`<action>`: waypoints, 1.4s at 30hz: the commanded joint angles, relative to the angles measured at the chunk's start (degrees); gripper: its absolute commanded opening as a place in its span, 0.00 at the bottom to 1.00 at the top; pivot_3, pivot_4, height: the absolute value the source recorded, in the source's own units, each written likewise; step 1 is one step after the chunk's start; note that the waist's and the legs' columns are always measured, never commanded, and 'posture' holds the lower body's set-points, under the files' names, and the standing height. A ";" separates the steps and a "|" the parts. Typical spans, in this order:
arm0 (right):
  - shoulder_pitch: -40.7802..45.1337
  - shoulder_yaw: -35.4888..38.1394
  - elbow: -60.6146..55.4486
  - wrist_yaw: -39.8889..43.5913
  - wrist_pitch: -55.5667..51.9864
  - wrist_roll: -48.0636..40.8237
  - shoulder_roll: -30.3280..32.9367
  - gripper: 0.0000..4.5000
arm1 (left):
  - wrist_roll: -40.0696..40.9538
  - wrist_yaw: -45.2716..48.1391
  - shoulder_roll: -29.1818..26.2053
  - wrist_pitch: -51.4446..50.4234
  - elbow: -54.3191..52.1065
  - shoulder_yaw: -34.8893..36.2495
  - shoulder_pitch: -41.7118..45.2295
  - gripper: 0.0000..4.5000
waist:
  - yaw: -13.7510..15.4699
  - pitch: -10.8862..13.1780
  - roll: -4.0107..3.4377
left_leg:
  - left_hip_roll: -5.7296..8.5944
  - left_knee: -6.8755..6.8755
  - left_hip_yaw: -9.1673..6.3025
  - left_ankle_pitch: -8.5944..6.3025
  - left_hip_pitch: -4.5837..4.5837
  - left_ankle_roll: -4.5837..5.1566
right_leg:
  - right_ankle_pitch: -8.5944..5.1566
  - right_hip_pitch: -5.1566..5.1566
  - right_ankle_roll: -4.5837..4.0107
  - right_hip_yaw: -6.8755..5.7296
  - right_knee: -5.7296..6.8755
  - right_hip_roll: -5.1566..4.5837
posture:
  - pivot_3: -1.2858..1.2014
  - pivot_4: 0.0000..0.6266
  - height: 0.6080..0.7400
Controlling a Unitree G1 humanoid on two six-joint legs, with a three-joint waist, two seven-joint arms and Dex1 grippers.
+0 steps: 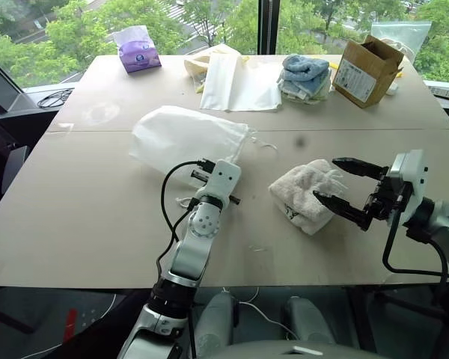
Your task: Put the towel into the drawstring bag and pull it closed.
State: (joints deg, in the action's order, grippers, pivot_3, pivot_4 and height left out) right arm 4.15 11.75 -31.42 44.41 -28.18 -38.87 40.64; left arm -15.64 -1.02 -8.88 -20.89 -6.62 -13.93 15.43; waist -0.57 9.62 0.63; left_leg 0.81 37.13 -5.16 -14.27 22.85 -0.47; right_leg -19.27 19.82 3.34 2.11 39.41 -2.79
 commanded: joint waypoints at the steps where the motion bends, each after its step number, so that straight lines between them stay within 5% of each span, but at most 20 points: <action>1: 0.70 0.31 -1.14 -0.44 1.17 0.69 -0.10 1.00 | -1.83 -1.12 0.16 1.45 -3.16 0.54 -0.50 0.03 | -0.01 0.00 0.00 | 0.00 0.00 -0.01 0.00 0.00 0.00 | 0.00 0.00 0.00 0.00 0.00 0.00 | 0.52 0.24 1.00; 7: 1.84 -6.12 -0.49 -5.96 -1.31 7.74 -1.27 1.00 | -0.55 -0.49 -0.20 2.36 -6.91 3.93 -2.08 0.03 | -0.13 0.00 0.00 | -0.01 0.00 0.00 0.00 -0.01 -0.01 | 0.00 0.01 0.00 0.01 0.02 0.00 | 0.52 0.24 1.00; 14: 9.35 -14.49 7.07 -16.75 -11.84 16.62 -5.51 1.00 | 9.73 7.82 -2.08 4.93 -13.03 10.66 -7.19 0.03 | -0.13 0.00 -0.01 | -0.02 0.00 0.02 0.13 -0.02 -0.23 | 0.00 0.05 0.00 0.02 0.04 -0.02 | 0.52 0.24 1.00; 29: 16.50 -21.20 14.97 -19.05 -35.06 18.80 -9.27 1.00 | 24.04 13.27 -6.79 -3.37 -13.13 25.80 -3.81 0.03 | -0.23 -0.09 0.12 | -0.01 0.04 0.00 0.01 -0.10 -0.02 | 0.00 0.02 0.00 0.00 0.15 0.01 | 0.52 0.24 1.00; 35: 17.18 -22.55 15.81 -18.42 -46.02 16.82 -9.16 1.00 | 29.00 17.61 -9.55 -7.71 -13.09 26.23 -0.53 0.03 | -0.18 -0.37 0.53 | 0.00 0.01 -0.06 0.00 -0.12 -0.01 | 0.00 0.00 -0.01 -0.05 0.14 0.01 | 0.52 0.24 1.00; 38: 17.61 -22.09 16.37 -18.77 -46.60 17.20 -9.53 0.82 | 30.87 19.16 -10.83 -8.88 -12.86 26.79 1.15 0.00 | -0.12 -0.47 0.70 | 0.00 -0.03 -0.13 0.00 -0.10 -0.02 | 0.00 0.00 -0.01 -0.13 0.09 0.00 | 0.52 0.24 1.00; 42: 17.93 -23.40 15.85 -17.59 -47.77 16.85 -8.69 0.45 | 33.90 21.10 -13.27 -12.04 -11.77 27.47 5.05 0.00 | -0.16 -0.60 0.82 | 0.00 -0.02 -0.17 0.00 -0.11 -0.02 | 0.00 -0.03 -0.02 -0.16 0.08 0.00 | 0.52 0.24 1.00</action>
State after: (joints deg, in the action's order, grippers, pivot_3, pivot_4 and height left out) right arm 25.05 -6.90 -18.77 25.57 -70.61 -20.98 31.40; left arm 16.18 18.86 -20.85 -31.58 -17.55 11.98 18.27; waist -0.73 9.02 1.45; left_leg 0.80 37.12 -5.33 -14.27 22.74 -0.49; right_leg -19.27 19.78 3.32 1.95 39.49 -2.79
